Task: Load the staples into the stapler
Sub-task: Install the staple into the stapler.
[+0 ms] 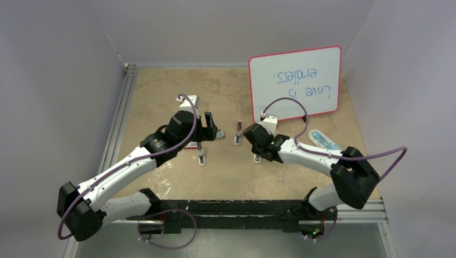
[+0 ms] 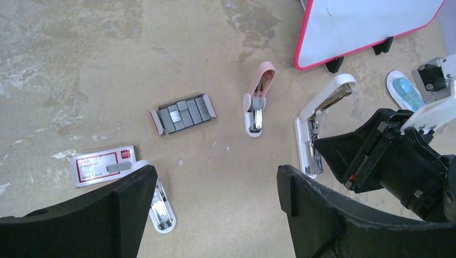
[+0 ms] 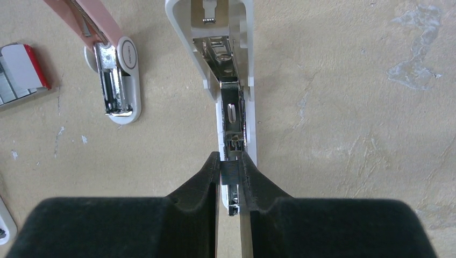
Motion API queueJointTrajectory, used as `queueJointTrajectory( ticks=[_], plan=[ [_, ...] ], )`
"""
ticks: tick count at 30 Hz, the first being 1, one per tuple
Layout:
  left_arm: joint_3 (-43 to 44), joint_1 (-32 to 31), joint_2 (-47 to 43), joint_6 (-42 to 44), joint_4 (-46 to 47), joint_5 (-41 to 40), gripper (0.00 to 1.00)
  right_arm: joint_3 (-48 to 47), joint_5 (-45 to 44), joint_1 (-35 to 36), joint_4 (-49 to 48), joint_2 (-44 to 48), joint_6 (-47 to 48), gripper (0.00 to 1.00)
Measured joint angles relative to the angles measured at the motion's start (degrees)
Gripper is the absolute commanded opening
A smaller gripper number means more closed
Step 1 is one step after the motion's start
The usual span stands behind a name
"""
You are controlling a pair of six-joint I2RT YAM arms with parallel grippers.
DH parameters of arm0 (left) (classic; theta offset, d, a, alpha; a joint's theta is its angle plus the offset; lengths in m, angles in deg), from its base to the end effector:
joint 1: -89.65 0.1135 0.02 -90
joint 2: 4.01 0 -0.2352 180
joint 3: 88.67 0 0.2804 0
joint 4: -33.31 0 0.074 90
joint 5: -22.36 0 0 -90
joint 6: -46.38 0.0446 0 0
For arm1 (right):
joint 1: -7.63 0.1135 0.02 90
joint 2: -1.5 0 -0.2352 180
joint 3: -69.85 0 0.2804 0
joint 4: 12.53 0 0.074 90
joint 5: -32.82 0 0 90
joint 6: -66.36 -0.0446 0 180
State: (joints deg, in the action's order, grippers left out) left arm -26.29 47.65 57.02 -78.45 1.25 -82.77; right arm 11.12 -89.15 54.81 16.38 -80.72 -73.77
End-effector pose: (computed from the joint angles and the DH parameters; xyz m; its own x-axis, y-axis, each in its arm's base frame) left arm 0.2211 -0.1834 0.2661 -0.5852 -0.2150 -0.7819 0.1766 0.9073 -0.3816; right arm 0.2304 0.2139 0.1462 -0.6543 0.2519 -0.7131 0.1552 0.9676 0.1994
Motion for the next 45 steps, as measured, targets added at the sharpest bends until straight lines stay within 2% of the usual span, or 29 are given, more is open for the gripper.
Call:
queueJointTrajectory(
  ticks=[45],
  plan=[
    [0.0, 0.0, 2.03, 0.0, 0.35, 0.66, 0.83, 1.38, 1.2, 0.0, -0.15, 0.7, 0.24, 0.15]
  ],
)
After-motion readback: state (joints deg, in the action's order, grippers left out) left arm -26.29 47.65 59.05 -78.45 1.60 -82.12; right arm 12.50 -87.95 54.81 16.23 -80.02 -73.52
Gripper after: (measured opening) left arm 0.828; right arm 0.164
